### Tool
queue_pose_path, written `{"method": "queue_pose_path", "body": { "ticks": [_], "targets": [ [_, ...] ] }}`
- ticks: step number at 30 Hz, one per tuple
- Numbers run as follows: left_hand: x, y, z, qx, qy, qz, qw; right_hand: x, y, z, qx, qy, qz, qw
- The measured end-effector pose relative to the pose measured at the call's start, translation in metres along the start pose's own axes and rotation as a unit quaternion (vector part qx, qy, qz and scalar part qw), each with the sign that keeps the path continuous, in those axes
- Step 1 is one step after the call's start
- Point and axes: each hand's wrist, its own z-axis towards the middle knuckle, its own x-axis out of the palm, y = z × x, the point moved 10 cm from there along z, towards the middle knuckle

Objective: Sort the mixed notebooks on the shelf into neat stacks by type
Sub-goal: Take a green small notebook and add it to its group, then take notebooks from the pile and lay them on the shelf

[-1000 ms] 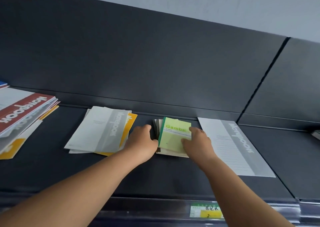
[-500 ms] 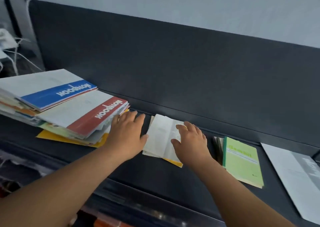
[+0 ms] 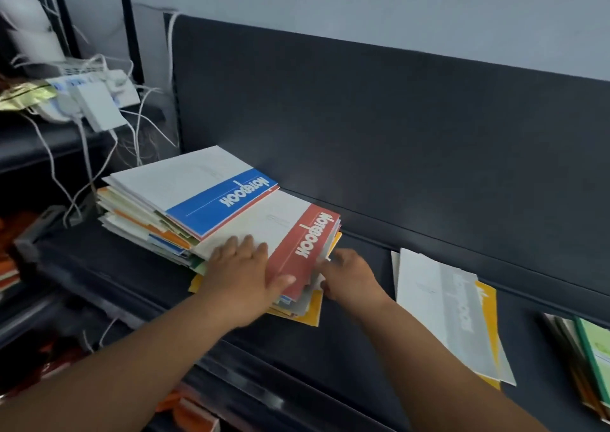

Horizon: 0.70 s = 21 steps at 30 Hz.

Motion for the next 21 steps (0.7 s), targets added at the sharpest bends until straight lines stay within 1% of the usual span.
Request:
{"method": "queue_pose_path", "body": {
  "ticks": [2,3,5,7,9,12,14,17,21],
  "targets": [
    [-0.004,-0.014,0.0,0.06,-0.017,-0.008,0.998,0.007,-0.013,0.008,0.064,0.003,0.093,0.994],
    [-0.008,-0.016,0.002,0.075,-0.025,-0.014,0.997,0.009,-0.017,0.01,0.09,0.005,0.145,0.985],
    [-0.012,-0.005,0.014,0.058,-0.024,-0.019,0.998,0.01,-0.022,0.01,0.128,0.003,0.229,0.965],
    [-0.005,0.01,0.023,0.031,0.001,-0.003,1.0,0.011,-0.024,0.008,0.155,-0.004,0.286,0.946],
    [0.0,0.01,0.024,0.037,0.018,0.003,0.999,0.013,-0.026,0.004,0.184,-0.007,0.325,0.928],
    [-0.01,0.003,0.024,0.079,-0.004,-0.042,0.996,0.013,-0.032,0.0,0.221,-0.009,0.347,0.911],
    [-0.015,0.009,0.029,0.066,-0.014,-0.058,0.996,0.011,-0.032,-0.001,0.223,-0.013,0.345,0.912],
    [-0.005,0.015,0.031,0.034,0.024,-0.044,0.998,0.011,-0.031,-0.002,0.218,-0.021,0.332,0.917],
    [-0.002,-0.001,0.02,0.06,0.032,-0.055,0.996,0.005,-0.032,0.0,0.219,-0.039,0.308,0.925]
  ]
}}
